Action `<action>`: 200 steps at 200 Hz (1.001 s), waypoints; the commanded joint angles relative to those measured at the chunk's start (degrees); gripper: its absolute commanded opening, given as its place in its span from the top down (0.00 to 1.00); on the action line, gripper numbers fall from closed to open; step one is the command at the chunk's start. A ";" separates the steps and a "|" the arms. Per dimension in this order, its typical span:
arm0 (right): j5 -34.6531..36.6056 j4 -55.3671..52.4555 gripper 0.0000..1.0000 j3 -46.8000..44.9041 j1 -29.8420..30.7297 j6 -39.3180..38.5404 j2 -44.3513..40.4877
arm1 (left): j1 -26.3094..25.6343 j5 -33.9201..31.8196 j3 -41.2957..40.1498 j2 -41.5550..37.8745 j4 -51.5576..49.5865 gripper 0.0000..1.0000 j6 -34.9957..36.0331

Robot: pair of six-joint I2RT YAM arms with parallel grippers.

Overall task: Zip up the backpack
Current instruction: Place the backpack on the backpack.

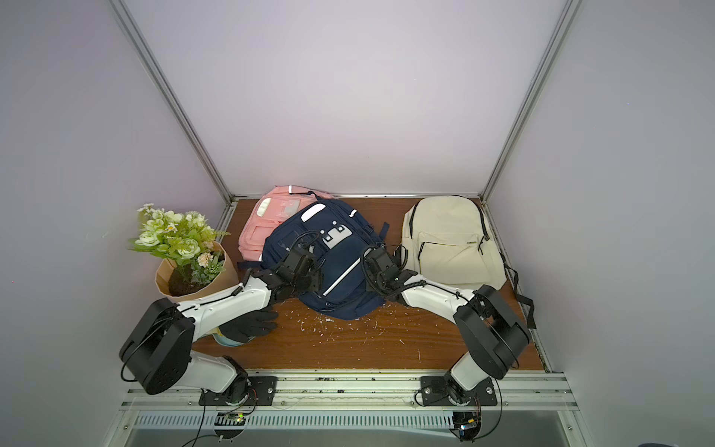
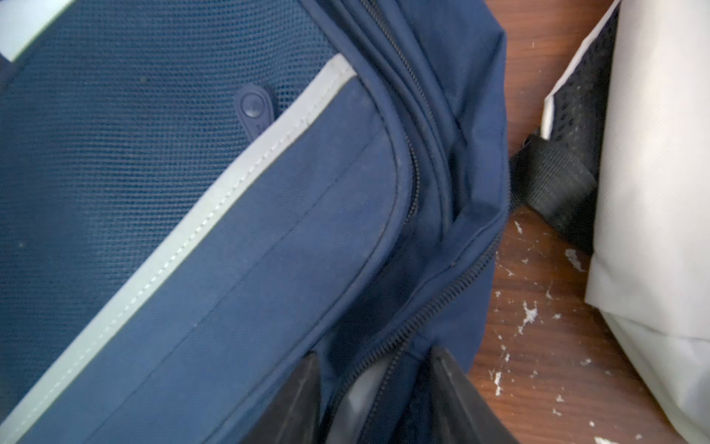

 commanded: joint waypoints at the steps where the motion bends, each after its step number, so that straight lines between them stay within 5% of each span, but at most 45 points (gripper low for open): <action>1: -0.29 3.26 0.51 0.99 0.15 -0.43 -1.05 | -0.29 -0.45 -0.39 -1.01 0.36 0.33 -2.06; 34: -0.27 3.17 0.52 1.69 0.16 -0.84 -0.96 | 3.98 5.78 -1.77 3.09 3.39 0.38 -1.56; 77: -0.34 3.39 0.60 4.32 -0.19 -2.48 1.23 | 4.38 11.36 -2.20 3.84 8.11 0.65 -1.44; 154: -2.74 2.05 0.65 19.82 -7.83 -5.08 10.82 | -1.76 5.20 2.20 -2.52 8.38 0.99 -9.77; 200: -3.67 -0.13 0.54 17.09 -7.89 -1.83 2.42 | -2.32 1.77 7.10 -1.10 8.39 1.00 -13.51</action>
